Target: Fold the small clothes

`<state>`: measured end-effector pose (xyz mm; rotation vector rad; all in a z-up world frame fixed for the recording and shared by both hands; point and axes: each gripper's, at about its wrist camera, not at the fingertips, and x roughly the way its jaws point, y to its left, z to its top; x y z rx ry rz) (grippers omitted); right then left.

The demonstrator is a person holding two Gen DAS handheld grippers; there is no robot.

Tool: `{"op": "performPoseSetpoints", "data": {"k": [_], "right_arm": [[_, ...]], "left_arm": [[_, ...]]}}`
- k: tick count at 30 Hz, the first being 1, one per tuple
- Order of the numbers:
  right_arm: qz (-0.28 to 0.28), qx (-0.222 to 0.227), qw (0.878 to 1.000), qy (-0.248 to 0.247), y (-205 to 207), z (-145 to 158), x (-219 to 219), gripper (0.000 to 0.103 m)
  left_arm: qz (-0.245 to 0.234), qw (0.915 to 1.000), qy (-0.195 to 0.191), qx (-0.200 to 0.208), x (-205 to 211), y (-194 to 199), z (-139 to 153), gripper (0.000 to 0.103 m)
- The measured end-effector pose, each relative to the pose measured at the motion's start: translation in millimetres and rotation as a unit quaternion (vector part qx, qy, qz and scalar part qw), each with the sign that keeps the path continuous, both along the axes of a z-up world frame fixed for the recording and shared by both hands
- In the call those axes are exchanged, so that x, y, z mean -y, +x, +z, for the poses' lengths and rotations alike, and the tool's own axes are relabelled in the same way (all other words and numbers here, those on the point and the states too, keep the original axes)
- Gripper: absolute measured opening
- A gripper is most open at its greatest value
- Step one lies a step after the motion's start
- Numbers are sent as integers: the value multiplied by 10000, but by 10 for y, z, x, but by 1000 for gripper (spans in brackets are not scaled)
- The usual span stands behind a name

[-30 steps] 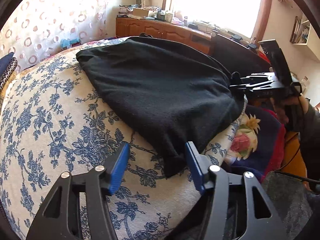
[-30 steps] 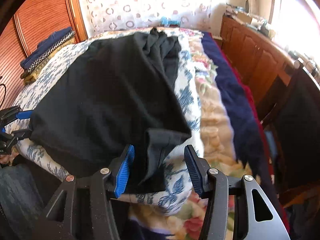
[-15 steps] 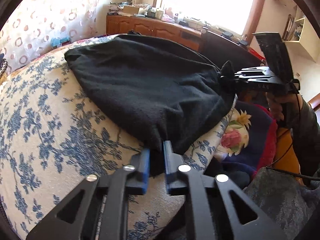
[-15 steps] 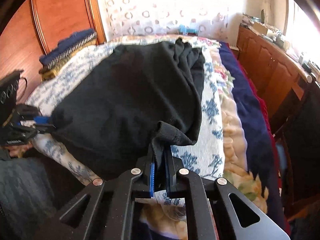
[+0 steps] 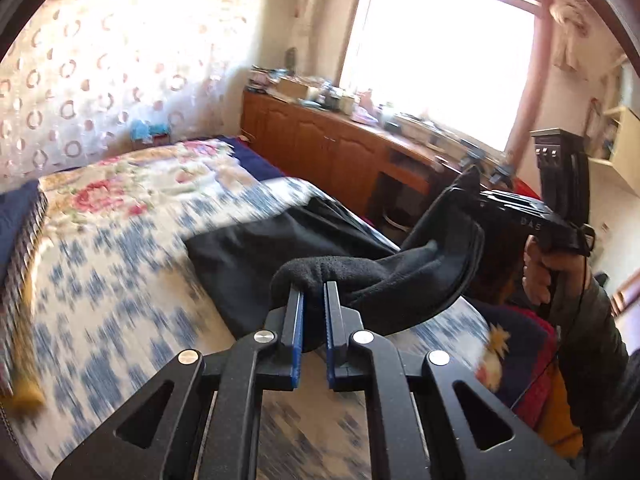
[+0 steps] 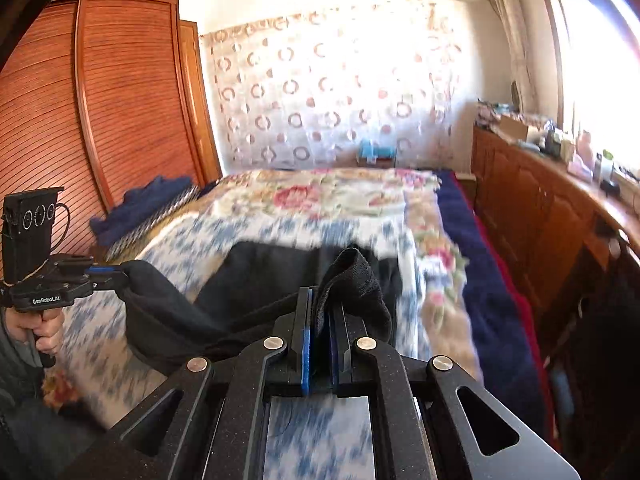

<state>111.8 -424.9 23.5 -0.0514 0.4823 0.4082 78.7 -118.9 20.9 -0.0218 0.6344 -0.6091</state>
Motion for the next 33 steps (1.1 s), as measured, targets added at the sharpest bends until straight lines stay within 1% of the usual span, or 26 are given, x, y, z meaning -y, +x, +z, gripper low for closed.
{"op": "performPoseSetpoints", "data": {"k": [3, 5, 7, 9, 12, 13, 14, 15, 17, 19, 21, 23, 24, 26, 28, 30, 33], "right_arm": [[-85, 76, 9999, -59, 431, 89, -63, 6], [-119, 37, 9999, -60, 724, 104, -101, 6], [-120, -61, 9998, -118, 1029, 67, -149, 6], [-80, -206, 9996, -159, 1278, -11, -242, 6], [-83, -480, 9985, -266, 1585, -177, -421, 7], [-107, -529, 9980, -318, 1666, -217, -466, 7], [-106, -544, 9979, -338, 1735, -248, -476, 7], [-126, -599, 9975, -360, 1807, -254, -499, 11], [-368, -601, 9965, -454, 1895, -275, -480, 29], [-478, -525, 9966, -412, 1920, -246, -458, 37], [-444, -554, 9968, -370, 1879, -203, -439, 46], [-240, -573, 9976, -298, 1776, -202, -432, 61], [-124, -590, 9978, -292, 1733, -203, -443, 63], [-34, -681, 9969, -403, 1718, -262, -450, 64], [3, -869, 9949, -509, 1720, -345, -446, 65], [-42, -1054, 9929, -551, 1780, -420, -420, 64], [-122, -1264, 9907, -488, 1905, -502, -391, 65]], "left_arm": [[251, 9996, -9, -84, -80, 429, 23, 10], [367, 9991, -40, -211, -136, 709, -2, 10], [461, 9985, 10, -298, -167, 901, -42, 10], [624, 9971, 105, -421, -161, 1116, -137, 11], [925, 9941, 454, -354, -171, 1312, -230, 13], [946, 9938, 465, -339, -201, 1341, -241, 25], [912, 9945, 390, -325, -241, 1357, -253, 33], [880, 9953, 292, -297, -286, 1364, -256, 47], [830, 9957, 305, -271, -327, 1366, -279, 54], [758, 9962, 323, -275, -332, 1358, -313, 72], [683, 9965, 327, -342, -311, 1365, -359, 75], [556, 9969, 336, -442, -247, 1363, -406, 75], [485, 9970, 362, -482, -209, 1367, -434, 75], [369, 9968, 482, -520, -119, 1389, -500, 75], [374, 9955, 634, -593, -31, 1466, -579, 75], [445, 9940, 704, -713, 13, 1596, -652, 75], [739, 9902, 870, -810, -16, 1795, -757, 75]]}}
